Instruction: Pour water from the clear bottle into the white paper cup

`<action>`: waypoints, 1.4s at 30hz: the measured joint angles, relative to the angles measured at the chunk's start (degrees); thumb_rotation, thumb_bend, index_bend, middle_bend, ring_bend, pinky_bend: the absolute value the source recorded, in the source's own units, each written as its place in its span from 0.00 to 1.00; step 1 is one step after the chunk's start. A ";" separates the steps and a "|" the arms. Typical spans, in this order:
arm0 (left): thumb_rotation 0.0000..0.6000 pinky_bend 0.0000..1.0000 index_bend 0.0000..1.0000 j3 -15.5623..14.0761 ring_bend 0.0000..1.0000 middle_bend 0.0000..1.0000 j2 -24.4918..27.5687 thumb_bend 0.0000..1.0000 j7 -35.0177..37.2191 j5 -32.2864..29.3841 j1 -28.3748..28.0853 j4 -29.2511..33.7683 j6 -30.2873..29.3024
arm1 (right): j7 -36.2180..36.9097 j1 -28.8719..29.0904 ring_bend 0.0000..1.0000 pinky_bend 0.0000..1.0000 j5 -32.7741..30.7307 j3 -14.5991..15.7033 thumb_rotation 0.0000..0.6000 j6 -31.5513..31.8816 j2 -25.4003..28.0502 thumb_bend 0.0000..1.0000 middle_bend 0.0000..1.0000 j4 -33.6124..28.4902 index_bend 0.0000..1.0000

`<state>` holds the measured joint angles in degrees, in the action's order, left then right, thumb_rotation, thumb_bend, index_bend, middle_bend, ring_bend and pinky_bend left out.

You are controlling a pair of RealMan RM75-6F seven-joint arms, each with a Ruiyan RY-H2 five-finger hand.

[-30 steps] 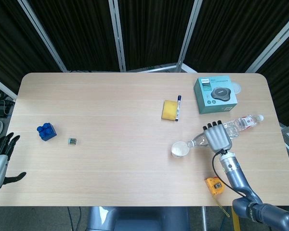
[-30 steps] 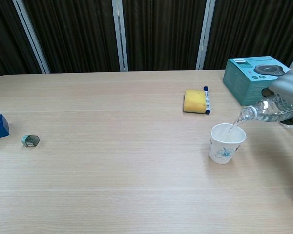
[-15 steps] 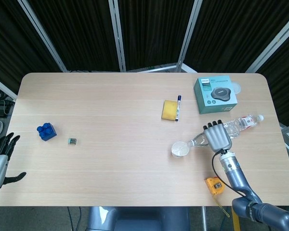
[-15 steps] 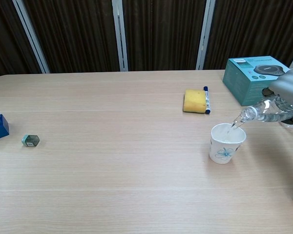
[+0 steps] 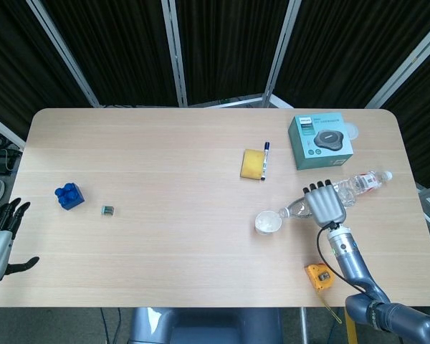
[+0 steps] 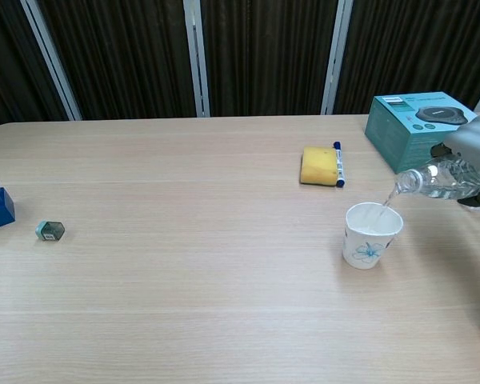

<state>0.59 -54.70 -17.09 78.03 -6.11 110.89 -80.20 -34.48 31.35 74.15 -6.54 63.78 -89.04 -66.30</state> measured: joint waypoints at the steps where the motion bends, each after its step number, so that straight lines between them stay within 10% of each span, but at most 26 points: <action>1: 1.00 0.00 0.00 0.03 0.00 0.00 0.00 0.00 -0.02 -0.05 0.01 -0.04 -0.05 | 1.45 -0.10 0.50 0.45 0.13 -0.12 1.00 0.11 0.17 0.44 0.58 -0.21 0.50; 22: 1.00 0.00 0.00 -0.07 0.00 0.00 -0.23 0.00 -0.67 -0.29 -0.09 0.18 0.16 | 49.11 -3.76 0.50 0.45 -2.15 -6.84 1.00 -0.46 2.90 0.50 0.58 -5.62 0.49; 42: 1.00 0.00 0.00 0.06 0.00 0.00 -0.32 0.00 -0.87 -1.38 -0.46 0.03 0.95 | 77.30 -1.91 0.49 0.44 0.65 -8.44 1.00 -3.44 -10.08 0.53 0.58 18.17 0.50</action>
<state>0.65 -55.02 -17.96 76.65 -6.57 110.92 -79.26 42.81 29.44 74.80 -14.98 60.34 -99.13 -48.13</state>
